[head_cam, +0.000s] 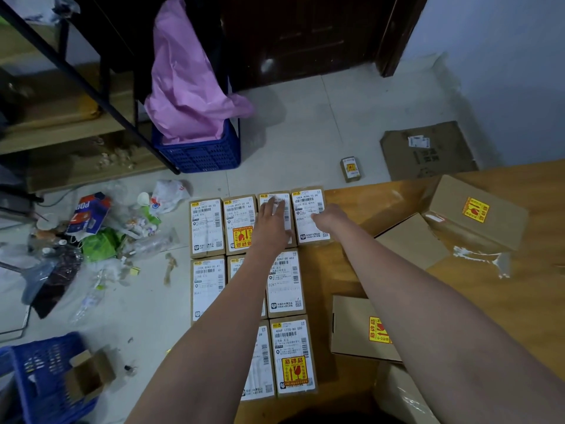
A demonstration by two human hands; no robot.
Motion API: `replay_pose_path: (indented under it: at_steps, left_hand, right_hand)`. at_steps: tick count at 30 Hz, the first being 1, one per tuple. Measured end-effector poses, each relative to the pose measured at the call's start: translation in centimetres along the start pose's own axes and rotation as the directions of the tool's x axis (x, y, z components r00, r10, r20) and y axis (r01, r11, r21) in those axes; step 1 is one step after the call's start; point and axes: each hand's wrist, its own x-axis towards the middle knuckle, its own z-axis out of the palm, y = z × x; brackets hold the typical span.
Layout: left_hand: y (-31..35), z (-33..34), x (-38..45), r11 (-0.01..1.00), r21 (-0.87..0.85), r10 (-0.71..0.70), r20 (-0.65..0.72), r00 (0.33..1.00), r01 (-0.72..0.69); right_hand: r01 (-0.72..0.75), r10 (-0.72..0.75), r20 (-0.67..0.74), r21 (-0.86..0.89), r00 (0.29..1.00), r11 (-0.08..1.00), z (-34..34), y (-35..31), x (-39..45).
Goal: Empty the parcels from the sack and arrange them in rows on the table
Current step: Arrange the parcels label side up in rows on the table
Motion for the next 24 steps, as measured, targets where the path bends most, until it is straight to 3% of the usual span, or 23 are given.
replay_pose_path:
  at_steps: [7, 17, 24]
  left_hand:
    - [3.0, -0.4, -1.4, 0.997, -0.076, 0.022, -0.041, 0.999, -0.025]
    - [7.9, 0.3, -6.2, 0.979, -0.190, 0.090, 0.045, 0.995, -0.080]
    - [10.8, 1.9, -10.6, 0.973, -0.176, 0.173, 0.144, 0.974, -0.147]
  right_hand:
    - [0.012, -0.014, -0.068, -0.029, 0.998, 1.000, -1.8, 0.6, -2.6]
    - [0.064, -0.070, -0.117, -0.053, 0.991, 0.997, -4.0, 4.1, -8.0]
    - [0.068, -0.085, -0.144, -0.119, 0.986, 0.991, -3.9, 9.3, -10.8]
